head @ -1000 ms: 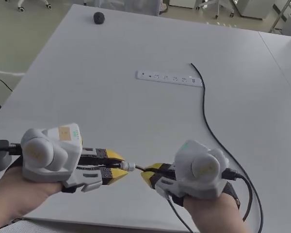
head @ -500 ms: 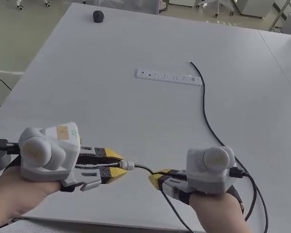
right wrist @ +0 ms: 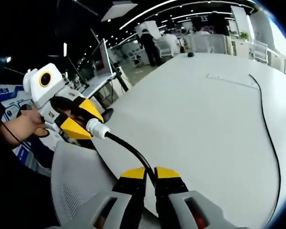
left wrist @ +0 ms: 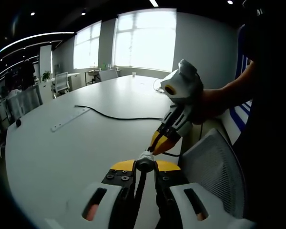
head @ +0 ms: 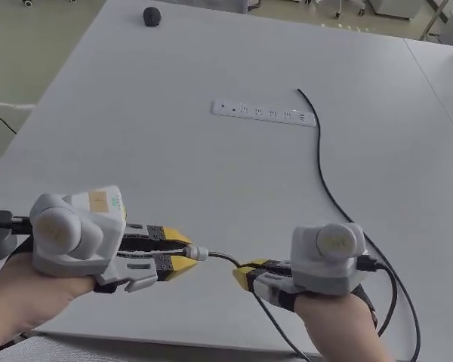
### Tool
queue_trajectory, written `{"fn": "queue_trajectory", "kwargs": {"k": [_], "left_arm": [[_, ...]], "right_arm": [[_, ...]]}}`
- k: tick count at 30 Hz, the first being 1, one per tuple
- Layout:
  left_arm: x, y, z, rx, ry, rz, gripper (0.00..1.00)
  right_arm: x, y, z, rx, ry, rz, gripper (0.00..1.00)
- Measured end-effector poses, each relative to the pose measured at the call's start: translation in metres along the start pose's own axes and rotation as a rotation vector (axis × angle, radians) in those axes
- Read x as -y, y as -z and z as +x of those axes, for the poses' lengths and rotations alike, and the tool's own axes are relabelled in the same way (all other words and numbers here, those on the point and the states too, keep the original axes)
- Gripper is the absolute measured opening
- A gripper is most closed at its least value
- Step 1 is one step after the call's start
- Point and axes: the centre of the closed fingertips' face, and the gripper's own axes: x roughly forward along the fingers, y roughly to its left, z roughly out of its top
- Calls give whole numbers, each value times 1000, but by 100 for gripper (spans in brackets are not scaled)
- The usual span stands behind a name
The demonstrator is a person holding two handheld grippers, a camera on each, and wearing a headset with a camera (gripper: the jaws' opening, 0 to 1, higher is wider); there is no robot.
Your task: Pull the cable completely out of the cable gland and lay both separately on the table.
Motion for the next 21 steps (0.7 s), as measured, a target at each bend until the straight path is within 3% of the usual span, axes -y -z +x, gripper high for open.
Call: {"fn": "queue_trajectory", "kwargs": {"k": [6, 10, 15, 17, 19, 21], "left_arm": [[-2, -1, -1, 1, 2, -2, 15], [-3, -3, -1, 0, 2, 6, 15], [-4, -1, 0, -3, -1, 4, 15], [-4, 0, 0, -4, -1, 4, 15], [-5, -1, 0, -3, -2, 2, 15], [-6, 0, 0, -2, -8, -2, 15]], "right_arm": [[-3, -1, 0, -3, -7, -54, 3], [-12, -12, 0, 28, -33, -88, 9], [-28, -32, -3, 43, -24, -277, 14], [-33, -37, -3, 43, -19, -350, 14], [-36, -47, -3, 58, 18, -460, 11], [-43, -47, 1, 34, 5, -536, 10]]}}
